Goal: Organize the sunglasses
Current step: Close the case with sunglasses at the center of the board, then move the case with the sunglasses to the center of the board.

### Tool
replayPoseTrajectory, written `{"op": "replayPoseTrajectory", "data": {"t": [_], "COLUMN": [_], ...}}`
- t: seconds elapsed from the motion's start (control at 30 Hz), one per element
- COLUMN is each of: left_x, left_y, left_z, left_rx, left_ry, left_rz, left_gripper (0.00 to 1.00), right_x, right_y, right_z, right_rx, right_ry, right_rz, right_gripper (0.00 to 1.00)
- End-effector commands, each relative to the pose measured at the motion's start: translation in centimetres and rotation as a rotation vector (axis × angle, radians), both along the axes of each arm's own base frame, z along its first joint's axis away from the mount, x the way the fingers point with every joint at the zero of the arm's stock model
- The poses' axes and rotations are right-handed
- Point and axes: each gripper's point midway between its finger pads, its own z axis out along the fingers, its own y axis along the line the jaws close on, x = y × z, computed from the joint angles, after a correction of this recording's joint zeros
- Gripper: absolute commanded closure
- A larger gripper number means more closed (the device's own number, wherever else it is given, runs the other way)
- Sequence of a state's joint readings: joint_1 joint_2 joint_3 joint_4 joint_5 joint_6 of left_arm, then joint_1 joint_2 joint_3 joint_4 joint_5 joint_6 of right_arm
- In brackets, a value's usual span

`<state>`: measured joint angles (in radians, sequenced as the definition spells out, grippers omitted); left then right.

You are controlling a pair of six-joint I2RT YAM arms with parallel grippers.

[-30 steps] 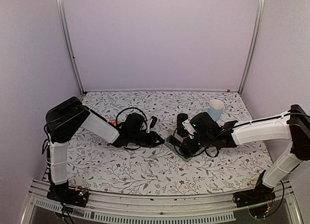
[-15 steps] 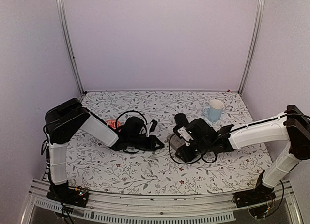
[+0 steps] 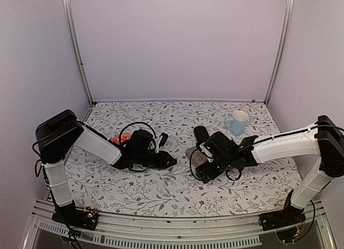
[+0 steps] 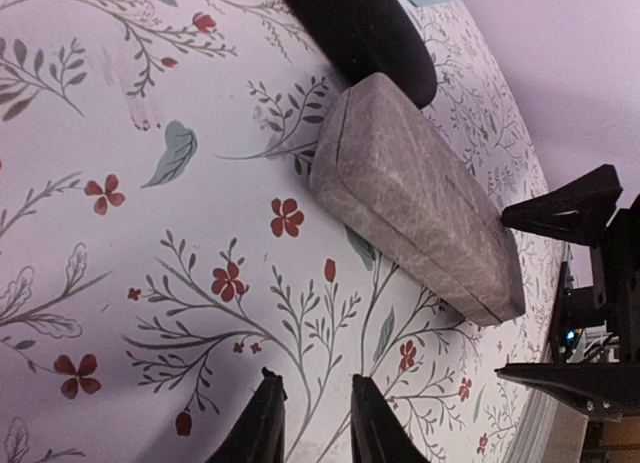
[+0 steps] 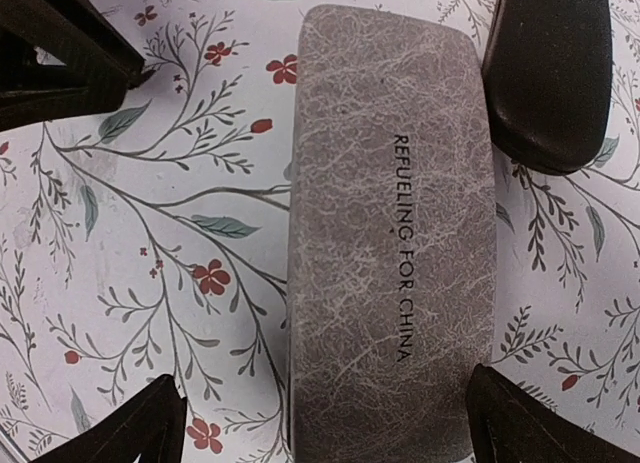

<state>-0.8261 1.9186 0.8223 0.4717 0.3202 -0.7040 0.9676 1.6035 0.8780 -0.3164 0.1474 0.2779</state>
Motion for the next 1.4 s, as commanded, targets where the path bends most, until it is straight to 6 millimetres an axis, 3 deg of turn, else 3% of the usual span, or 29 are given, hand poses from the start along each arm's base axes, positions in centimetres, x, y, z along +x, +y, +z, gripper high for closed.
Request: {"op": "replayPoseTrajectory", "data": {"t": [0.0,0.3,0.67,0.8,1.0,1.37], "left_x": [-0.1,-0.1,0.1,0.1,0.0,0.5], "left_y": [0.8,1.9,1.7,1.6,1.5,2.6], "left_z": [1.1,2.1,1.9,1.8,1.9,3.1], "left_rx": [0.027,0.053,0.069,0.067,0.070,0.098], "left_ry": [-0.048,-0.087,-0.094,-0.090,-0.089,-0.126], "left_rz": [0.018,0.038,0.028,0.023,0.019,0.056], "left_gripper": [0.71,0.63,0.62,0.62,0.62,0.62], "right_x": [0.1,1.1,1.3,1.6,2.1,0.8], "right_y": [-1.4,-1.2,0.2,0.0,0.2,4.9], "right_z": [-2.0,-3.1,1.5,1.8,0.5,-0.5], "right_rx": [-0.105,-0.173,-0.045,-0.046,-0.132,-0.246], "right_ry": [0.041,0.025,-0.074,-0.095,-0.097,-0.224], "right_rz": [-0.056,-0.021,0.031,0.023,0.035,0.218], "right_gripper": [0.01,0.02,0.07,0.19,0.44,0.49]}}
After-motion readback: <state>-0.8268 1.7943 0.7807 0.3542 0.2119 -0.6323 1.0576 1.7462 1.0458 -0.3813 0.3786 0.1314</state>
